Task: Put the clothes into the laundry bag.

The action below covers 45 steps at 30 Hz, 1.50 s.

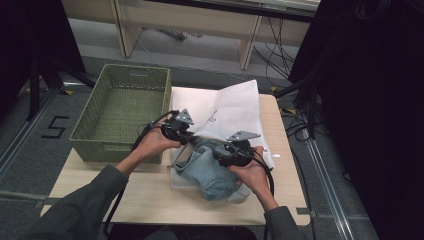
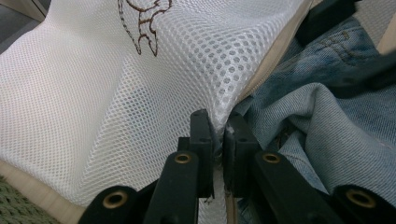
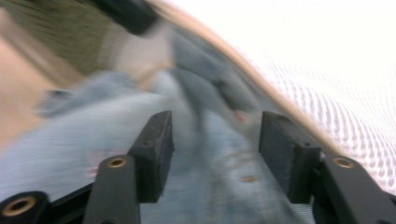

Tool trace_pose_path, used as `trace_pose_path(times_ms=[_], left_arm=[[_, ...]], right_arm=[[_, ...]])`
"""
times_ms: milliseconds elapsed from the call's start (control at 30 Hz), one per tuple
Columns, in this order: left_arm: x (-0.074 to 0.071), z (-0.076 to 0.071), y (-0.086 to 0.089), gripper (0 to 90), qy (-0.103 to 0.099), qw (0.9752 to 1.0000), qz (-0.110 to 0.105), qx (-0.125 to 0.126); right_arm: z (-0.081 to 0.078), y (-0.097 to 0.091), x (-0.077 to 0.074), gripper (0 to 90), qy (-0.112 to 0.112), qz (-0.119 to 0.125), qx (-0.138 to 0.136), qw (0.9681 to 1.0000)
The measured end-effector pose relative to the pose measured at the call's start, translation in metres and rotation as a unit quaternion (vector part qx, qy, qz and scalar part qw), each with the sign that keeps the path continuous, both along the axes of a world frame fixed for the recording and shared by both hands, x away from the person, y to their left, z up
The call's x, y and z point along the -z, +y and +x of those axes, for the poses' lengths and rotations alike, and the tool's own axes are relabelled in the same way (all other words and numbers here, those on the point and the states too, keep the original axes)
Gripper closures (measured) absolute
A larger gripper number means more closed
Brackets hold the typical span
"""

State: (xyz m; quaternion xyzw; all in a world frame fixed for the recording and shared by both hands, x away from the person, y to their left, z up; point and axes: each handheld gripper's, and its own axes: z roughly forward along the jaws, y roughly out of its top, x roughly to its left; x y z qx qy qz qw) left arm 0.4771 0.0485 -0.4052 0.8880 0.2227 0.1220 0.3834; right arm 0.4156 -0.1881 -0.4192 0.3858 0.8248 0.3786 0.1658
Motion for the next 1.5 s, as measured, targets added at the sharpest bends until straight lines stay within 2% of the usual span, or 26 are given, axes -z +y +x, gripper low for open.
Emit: trace_pose_path(times_ms=[100, 167, 200, 333, 433, 467, 500, 567, 633, 667, 800, 833, 867, 900, 933, 967, 1000, 1033, 1067, 1100, 1133, 1167, 1267, 1367, 1467, 1500], left_arm=[[0.000, -0.001, 0.000, 82.7, 0.001, 1.0000, 0.000, -0.003], [-0.001, -0.001, 0.000, 82.7, -0.002, 1.0000, 0.001, -0.001], [-0.001, -0.001, 0.000, 82.6, -0.002, 1.0000, 0.000, -0.001], [-0.001, -0.001, 0.001, 82.7, -0.004, 1.0000, 0.001, 0.000], [-0.001, -0.001, 0.000, 82.7, 0.000, 1.0000, 0.001, -0.001], [-0.002, -0.001, 0.001, 82.7, -0.003, 1.0000, 0.005, 0.005], [-0.002, -0.001, 0.000, 82.7, -0.005, 1.0000, 0.002, 0.003], [-0.002, -0.001, -0.001, 82.7, -0.003, 1.0000, 0.002, 0.002], [-0.002, -0.002, -0.001, 82.7, -0.005, 1.0000, 0.005, 0.003], [-0.002, -0.002, -0.001, 82.7, -0.005, 1.0000, 0.004, 0.003], [-0.002, -0.002, -0.002, 82.7, -0.005, 1.0000, 0.006, 0.005], [-0.002, -0.002, -0.001, 82.7, -0.005, 0.9999, 0.010, 0.007], [-0.002, -0.002, -0.002, 82.7, -0.004, 0.9999, 0.008, 0.006], [-0.002, -0.002, -0.002, 82.8, -0.005, 0.9999, 0.007, 0.006], [-0.003, -0.002, -0.002, 82.8, -0.006, 0.9999, 0.012, 0.009], [-0.003, -0.004, -0.003, 82.9, -0.004, 1.0000, 0.005, 0.004], [-0.003, -0.005, -0.004, 83.0, -0.007, 1.0000, -0.001, 0.004], [-0.005, -0.006, -0.003, 83.1, -0.008, 0.9999, 0.004, 0.007], [-0.006, -0.006, -0.003, 83.2, -0.012, 0.9998, 0.002, 0.013], [-0.007, -0.006, -0.004, 83.3, -0.016, 0.9998, -0.001, 0.014], [-0.009, -0.008, -0.005, 83.3, -0.014, 0.9998, -0.001, 0.013], [-0.009, -0.008, -0.006, 83.3, -0.013, 0.9999, -0.003, 0.011], [-0.010, -0.008, -0.007, 83.3, -0.019, 0.9996, 0.005, 0.021], [-0.007, -0.008, -0.009, 83.2, -0.015, 0.9997, 0.008, 0.019], [-0.004, -0.007, -0.009, 83.2, -0.013, 0.9995, 0.014, 0.024], [-0.004, -0.007, -0.009, 83.2, -0.011, 0.9997, 0.011, 0.020]], right_arm=[[-0.013, 0.005, -0.009, 43.2, -0.004, 0.019, -0.016, 0.9997], [-0.022, 0.011, -0.014, 42.8, -0.011, 0.018, -0.038, 0.9990], [-0.027, 0.016, -0.017, 42.4, -0.004, 0.020, -0.041, 0.9989], [-0.040, 0.035, -0.020, 41.7, -0.008, 0.020, -0.083, 0.9963], [-0.045, 0.047, -0.015, 41.3, 0.001, 0.010, -0.101, 0.9949], [-0.047, 0.053, -0.008, 41.2, 0.005, 0.014, -0.102, 0.9947], [-0.047, 0.055, -0.004, 40.7, 0.012, 0.002, -0.113, 0.9935], [-0.047, 0.060, 0.006, 40.0, 0.012, -0.001, -0.112, 0.9936], [-0.048, 0.064, 0.016, 39.1, 0.023, -0.019, -0.111, 0.9934], [-0.046, 0.066, 0.023, 37.8, 0.019, -0.039, -0.119, 0.9919], [-0.045, 0.072, 0.044, 39.8, 0.036, -0.093, -0.128, 0.9868], [-0.045, 0.073, 0.047, 45.0, 0.033, -0.108, -0.129, 0.9852], [-0.041, 0.073, 0.051, 55.4, 0.012, -0.140, -0.137, 0.9805], [-0.039, 0.073, 0.052, 63.9, 0.008, -0.147, -0.142, 0.9789], [-0.036, 0.073, 0.053, 73.6, 0.011, -0.135, -0.131, 0.9822], [-0.033, 0.071, 0.050, 78.0, 0.013, -0.135, -0.132, 0.9819], [-0.029, 0.068, 0.043, 80.7, 0.006, -0.137, -0.118, 0.9835], [-0.025, 0.064, 0.038, 81.5, -0.005, -0.139, -0.114, 0.9837], [-0.018, 0.060, 0.030, 82.5, -0.024, -0.107, -0.086, 0.9902], [-0.013, 0.054, 0.023, 82.7, -0.026, -0.088, -0.056, 0.9942], [-0.004, 0.045, 0.015, 82.7, -0.033, -0.078, -0.043, 0.9955], [0.003, 0.038, 0.010, 82.6, -0.026, -0.062, -0.024, 0.9975], [0.022, 0.026, 0.013, 81.9, -0.016, -0.030, 0.021, 0.9992], [0.036, 0.028, 0.036, 80.3, 0.008, -0.046, 0.042, 0.9980], [0.039, 0.035, 0.053, 75.2, 0.035, -0.047, 0.046, 0.9973], [0.039, 0.036, 0.053, 71.7, 0.023, -0.055, 0.038, 0.9975]])
